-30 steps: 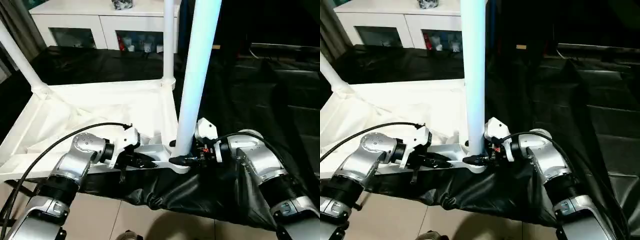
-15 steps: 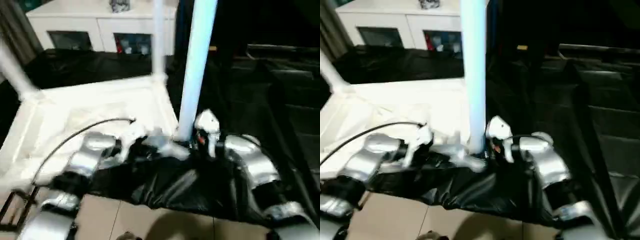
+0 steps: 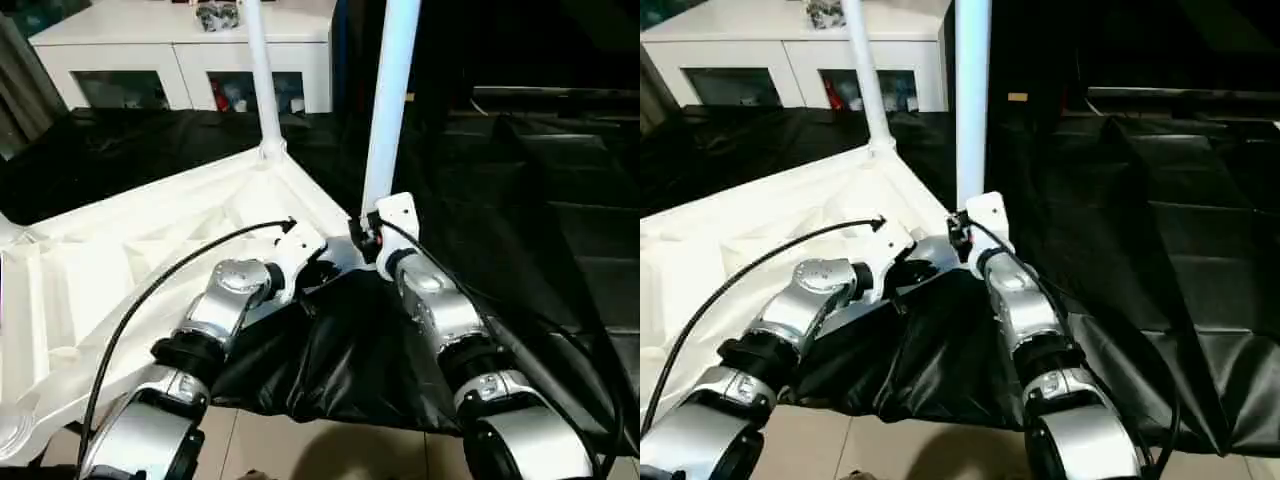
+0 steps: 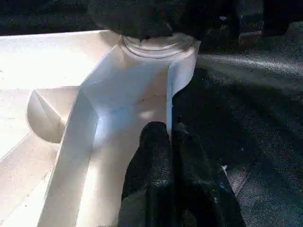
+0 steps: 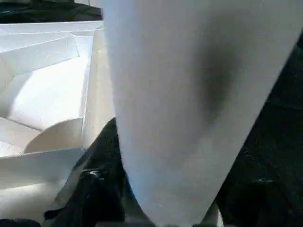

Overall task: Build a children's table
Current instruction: Rotate leg to tighten

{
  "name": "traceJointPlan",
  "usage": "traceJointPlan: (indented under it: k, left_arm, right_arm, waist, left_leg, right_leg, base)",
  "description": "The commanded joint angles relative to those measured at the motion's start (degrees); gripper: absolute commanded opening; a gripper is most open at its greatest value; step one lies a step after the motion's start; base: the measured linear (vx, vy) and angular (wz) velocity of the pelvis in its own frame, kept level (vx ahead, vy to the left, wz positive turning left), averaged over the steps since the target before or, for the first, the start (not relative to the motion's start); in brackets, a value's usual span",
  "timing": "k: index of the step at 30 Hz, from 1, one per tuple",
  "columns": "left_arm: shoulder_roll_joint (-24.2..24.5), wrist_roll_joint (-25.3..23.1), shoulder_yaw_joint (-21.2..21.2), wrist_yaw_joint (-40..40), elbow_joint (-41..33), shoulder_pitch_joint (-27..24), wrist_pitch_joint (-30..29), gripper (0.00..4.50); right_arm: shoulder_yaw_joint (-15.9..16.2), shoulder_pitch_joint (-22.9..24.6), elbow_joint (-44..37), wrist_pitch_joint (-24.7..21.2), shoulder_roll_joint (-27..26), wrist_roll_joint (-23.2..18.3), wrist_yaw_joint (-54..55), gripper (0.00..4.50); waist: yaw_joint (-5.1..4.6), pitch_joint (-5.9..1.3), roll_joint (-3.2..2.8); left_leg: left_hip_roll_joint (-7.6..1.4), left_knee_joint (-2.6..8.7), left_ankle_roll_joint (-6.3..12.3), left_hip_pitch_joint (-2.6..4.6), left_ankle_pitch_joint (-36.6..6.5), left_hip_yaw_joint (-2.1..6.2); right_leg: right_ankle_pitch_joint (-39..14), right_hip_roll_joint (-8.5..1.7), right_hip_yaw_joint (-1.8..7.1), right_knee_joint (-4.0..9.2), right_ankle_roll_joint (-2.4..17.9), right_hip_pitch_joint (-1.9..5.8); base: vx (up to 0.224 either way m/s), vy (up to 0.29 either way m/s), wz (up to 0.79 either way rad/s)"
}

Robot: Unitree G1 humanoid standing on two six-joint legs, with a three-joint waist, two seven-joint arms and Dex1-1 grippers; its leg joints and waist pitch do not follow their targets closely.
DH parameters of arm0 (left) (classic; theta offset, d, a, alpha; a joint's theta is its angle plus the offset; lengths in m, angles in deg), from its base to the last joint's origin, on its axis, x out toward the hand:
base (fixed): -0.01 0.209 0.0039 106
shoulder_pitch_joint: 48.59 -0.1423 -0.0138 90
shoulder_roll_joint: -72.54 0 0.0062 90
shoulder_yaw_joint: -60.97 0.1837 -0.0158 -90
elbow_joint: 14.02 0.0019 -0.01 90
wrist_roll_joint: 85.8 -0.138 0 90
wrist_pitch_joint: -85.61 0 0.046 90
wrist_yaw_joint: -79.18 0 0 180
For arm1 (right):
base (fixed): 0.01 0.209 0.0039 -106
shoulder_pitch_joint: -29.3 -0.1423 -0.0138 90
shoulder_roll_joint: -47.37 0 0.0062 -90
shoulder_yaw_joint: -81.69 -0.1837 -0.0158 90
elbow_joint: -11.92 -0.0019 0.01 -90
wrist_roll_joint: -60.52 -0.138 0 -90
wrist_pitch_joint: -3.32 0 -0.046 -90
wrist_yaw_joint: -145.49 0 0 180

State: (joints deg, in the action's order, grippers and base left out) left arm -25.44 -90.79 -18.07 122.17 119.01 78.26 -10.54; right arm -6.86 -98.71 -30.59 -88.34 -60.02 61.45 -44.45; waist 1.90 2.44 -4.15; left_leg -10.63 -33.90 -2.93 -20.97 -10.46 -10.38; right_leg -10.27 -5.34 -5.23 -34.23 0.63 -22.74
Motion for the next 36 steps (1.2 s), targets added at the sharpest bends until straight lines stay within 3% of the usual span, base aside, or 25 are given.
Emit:
traceJointPlan:
  k: [1, 4, 8, 12, 17, 20, 22, 27, 32, 34, 36]
  left_arm:
    - [-3.45, 2.33, -0.19, -0.17, -0.95, 1.06, 4.34, 0.00]
    - [-1.50, 3.34, 0.01, 4.17, -1.99, 0.05, 5.78, 0.00]
    - [0.10, 4.84, -0.15, 8.45, -3.71, -0.83, 6.02, 0.00]
    - [3.02, 6.73, 0.04, 15.36, -5.65, -1.74, 6.75, 0.00]
    - [6.55, 8.44, -0.52, 22.37, -7.12, -2.25, 6.98, 0.00]
    - [8.78, 9.69, -0.61, 26.72, -9.24, -3.12, 5.66, 0.00]
    - [9.32, 9.97, -0.60, 27.75, -9.73, -3.36, 5.53, 0.00]
    - [11.72, 11.83, -0.88, 32.50, -12.21, -4.48, 3.96, 0.00]
    - [11.98, 12.02, -0.90, 33.31, -13.01, -4.73, 3.26, 0.00]
    - [11.97, 12.02, -0.97, 33.45, -13.15, -4.74, 3.04, 0.00]
    - [11.94, 12.11, -0.92, 33.53, -13.34, -4.81, 2.78, 0.00]
  right_arm:
    - [2.81, 0.33, 3.37, -0.92, -4.87, -0.54, -3.51, 2.86]
    - [3.53, 0.71, 2.29, 1.64, -1.78, -1.10, -9.21, 3.13]
    - [5.09, 1.76, 0.98, 2.74, 1.40, -0.69, -16.29, 3.13]
    - [7.82, 4.49, -3.50, 5.04, 6.63, -1.95, -30.11, 3.13]
    - [11.21, 7.96, -9.51, 4.72, 13.49, -4.20, -47.61, 3.13]
    - [12.16, 8.77, -12.36, 4.15, 16.58, -5.86, -54.83, 3.13]
    - [12.33, 8.85, -12.93, 3.83, 17.26, -6.25, -56.45, 3.13]
    - [13.92, 9.07, -14.72, 2.22, 20.58, -7.24, -64.55, 3.13]
    - [14.24, 9.71, -16.62, 0.44, 21.33, -8.20, -67.10, 2.69]
    - [14.85, 10.01, -16.94, 0.31, 21.56, -7.96, -67.75, 2.61]
    - [15.10, 10.17, -17.05, 0.31, 21.69, -7.87, -67.94, 2.42]
  waist:
    - [-0.15, -2.80, 1.17]
    - [-0.08, -2.91, 1.12]
    - [0.00, -3.10, 1.16]
    - [0.62, -3.40, 1.20]
    - [1.33, -3.46, 1.38]
    - [1.69, -3.28, 1.59]
    - [1.76, -3.19, 1.40]
    - [2.13, -3.36, 1.34]
    - [2.84, -3.24, 1.70]
    - [3.10, -3.24, 1.26]
    - [3.06, -3.27, 1.39]
  left_leg:
    - [-2.02, 4.48, 2.54, 0.26, -16.62, 0.97]
    - [-2.02, 4.46, 2.75, 0.27, -17.40, 1.02]
    - [-2.15, 4.37, 3.40, 0.07, -15.54, 0.93]
    - [-2.27, 3.92, 5.39, -0.09, -11.86, 0.70]
    - [-2.57, 3.63, 7.99, -0.30, -9.53, 0.50]
    - [-2.82, 3.85, 6.89, -0.08, -12.05, 0.52]
    - [-2.90, 4.02, 6.21, 0.01, -12.47, 0.60]
    - [-2.96, 4.01, 5.55, 0.03, -12.05, 0.58]
    - [-2.93, 3.93, 5.86, 0.05, -10.77, 0.48]
    - [-2.91, 3.93, 5.38, 0.15, -10.78, 0.52]
    - [-2.90, 3.99, 5.12, 0.14, -10.90, 0.54]
  right_leg:
    - [-19.22, -3.54, 2.84, 5.08, 10.28, 2.31]
    - [-21.14, -3.64, 2.79, 5.26, 9.70, 2.39]
    - [-17.49, -3.55, 2.82, 4.83, 10.91, 2.60]
    - [-13.37, -3.63, 2.77, 4.36, 12.11, 2.82]
    - [-8.22, -3.30, 2.58, 3.62, 13.72, 2.89]
    - [-12.81, -3.47, 2.67, 3.98, 13.48, 2.62]
    - [-14.05, -3.44, 2.69, 4.07, 13.20, 2.51]
    - [-12.81, -3.46, 2.76, 3.85, 13.54, 2.56]
    - [-12.41, -3.53, 2.84, 3.83, 13.51, 2.48]
    - [-13.04, -3.56, 2.83, 3.89, 13.28, 2.39]
    - [-12.65, -3.44, 2.81, 3.87, 13.18, 2.48]
  base:
    - [0.000, 0.000, 0.00]
    - [0.000, 0.000, 0.00]
    - [0.000, 0.000, 0.00]
    - [0.000, 0.000, 0.00]
    - [0.000, 0.000, 0.00]
    - [0.000, 0.000, 0.00]
    - [0.000, 0.000, 0.00]
    - [0.000, 0.000, 0.00]
    - [0.000, 0.000, 0.00]
    - [0.000, 0.000, 0.00]
    - [0.000, 0.000, 0.00]
